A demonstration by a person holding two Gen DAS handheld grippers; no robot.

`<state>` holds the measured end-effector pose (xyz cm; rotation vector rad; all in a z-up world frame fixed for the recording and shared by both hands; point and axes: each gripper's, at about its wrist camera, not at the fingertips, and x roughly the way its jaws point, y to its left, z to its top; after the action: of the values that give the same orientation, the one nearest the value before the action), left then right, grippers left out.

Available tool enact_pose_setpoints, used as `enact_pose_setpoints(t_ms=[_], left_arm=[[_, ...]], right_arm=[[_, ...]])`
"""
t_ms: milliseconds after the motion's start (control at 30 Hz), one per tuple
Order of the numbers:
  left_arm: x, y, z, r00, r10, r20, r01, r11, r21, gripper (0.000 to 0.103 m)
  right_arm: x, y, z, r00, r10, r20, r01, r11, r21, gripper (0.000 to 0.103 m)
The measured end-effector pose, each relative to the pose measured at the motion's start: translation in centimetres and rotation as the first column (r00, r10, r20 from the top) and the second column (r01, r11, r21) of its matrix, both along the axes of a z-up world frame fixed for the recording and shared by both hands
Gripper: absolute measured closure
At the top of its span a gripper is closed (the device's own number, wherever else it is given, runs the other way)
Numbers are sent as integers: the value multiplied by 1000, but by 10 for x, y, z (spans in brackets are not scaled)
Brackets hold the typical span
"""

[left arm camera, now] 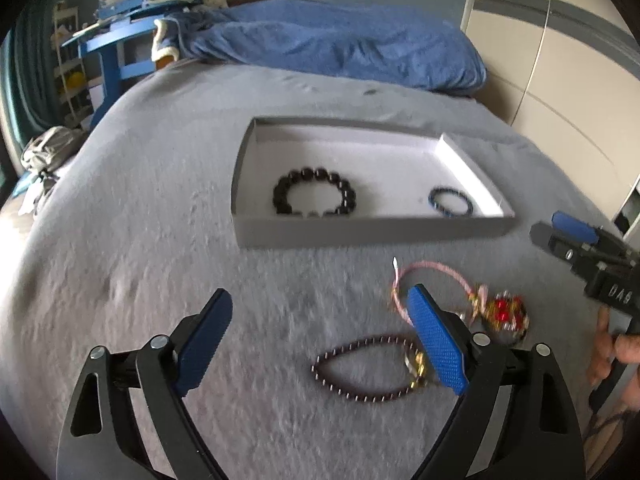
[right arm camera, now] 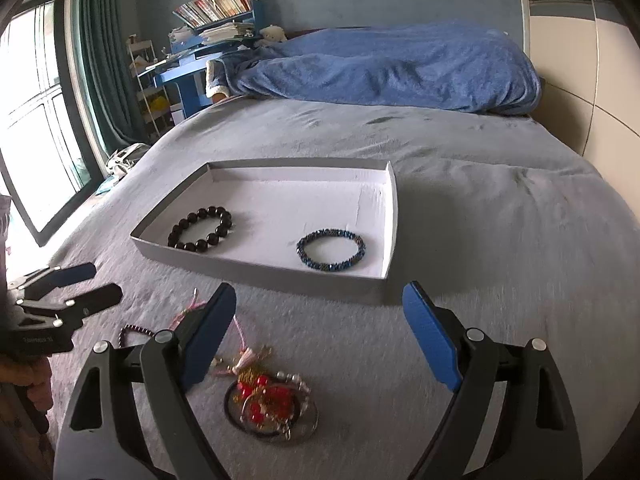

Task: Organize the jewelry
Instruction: 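Withdraw both tools from the tray back over the jewelry pile, then grasp the dark red bead bracelet with the left tool while the right tool grasps the silver hoop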

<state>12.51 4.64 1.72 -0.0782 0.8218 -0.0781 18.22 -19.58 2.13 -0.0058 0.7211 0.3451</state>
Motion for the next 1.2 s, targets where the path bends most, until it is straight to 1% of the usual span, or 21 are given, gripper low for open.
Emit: enact_pose_setpoints(t_ms=[33, 133, 200, 233, 267, 300, 333, 400, 433, 533, 633, 767, 833, 900, 967, 1000, 1067, 1133, 1200], left_arm=[[-1, -1, -3, 1000, -6, -11, 6, 1000, 9, 16], [-4, -4, -12, 998, -28, -49, 29, 999, 22, 26], [-5, -6, -18, 996, -43, -81, 45, 999, 20, 41], [-5, -8, -22, 994, -55, -100, 57, 998, 23, 44], [-5, -10, -25, 991, -66, -118, 70, 997, 29, 53], [-5, -11, -29, 988, -75, -135, 80, 996, 36, 67], [-6, -11, -32, 986, -77, -145, 84, 996, 42, 74], [-7, -12, -34, 985, -78, -155, 88, 994, 57, 92], [-8, -12, -33, 985, -75, -152, 86, 994, 66, 95], [-9, -7, -27, 990, -58, -132, 66, 996, 59, 97], [-10, 7, -18, 995, 3, -100, 1, 999, 42, 97], [-9, 24, -10, 995, 64, -83, -62, 998, 19, 97], [-8, 29, -9, 993, 75, -87, -75, 997, 6, 97], [-6, 27, -10, 993, 70, -98, -69, 998, 11, 97], [-5, 24, -13, 993, 59, -105, -58, 998, 15, 97], [-4, 22, -13, 993, 54, -109, -52, 998, 16, 97], [-3, 21, -15, 992, 52, -116, -51, 999, 15, 97], [-2, 22, -18, 990, 56, -128, -55, 998, 11, 97], [-1, 24, -21, 988, 57, -142, -59, 998, -6, 97]], right_arm=[[-1, -2, -1, 1000, -3, -7, 3, 1000, 9, 19], [-6, -4, -3, 1000, -14, -27, 15, 999, 30, 19], [-10, -5, -5, 999, -16, -40, 18, 999, 42, 19], [-13, -4, -7, 999, -10, -47, 12, 999, 42, 19], [-16, -3, -9, 999, -5, -52, 7, 999, 36, 19], [-18, -1, -11, 998, -3, -57, 4, 1000, 29, 19], [-21, 1, -14, 998, 6, -67, -5, 1000, 22, 19], [-25, 5, -18, 997, 15, -78, -14, 1000, 8, 19], [-27, 7, -21, 996, 22, -88, -22, 1000, -1, 19], [-29, 9, -29, 992, 36, -124, -37, 999, -3, 19], [-27, 8, -39, 982, 58, -177, -57, 998, 13, 19], [-29, 8, -47, 974, 83, -212, -80, 997, 20, 20], [-29, 8, -49, 970, 93, -225, -90, 996, 24, 25], [-30, 10, -51, 966, 103, -236, -101, 995, 22, 29], [-30, 12, -54, 962, 117, -248, -116, 993, 18, 37], [-31, 13, -55, 961, 119, -250, -119, 993, 13, 45], [-31, 11, -54, 962, 113, -248, -113, 993, 12, 52], [-30, 7, -53, 962, 115, -248, -110, 993, 37, 53], [-32, 6, -47, 966, 121, -227, -114, 993, 44, 53]])
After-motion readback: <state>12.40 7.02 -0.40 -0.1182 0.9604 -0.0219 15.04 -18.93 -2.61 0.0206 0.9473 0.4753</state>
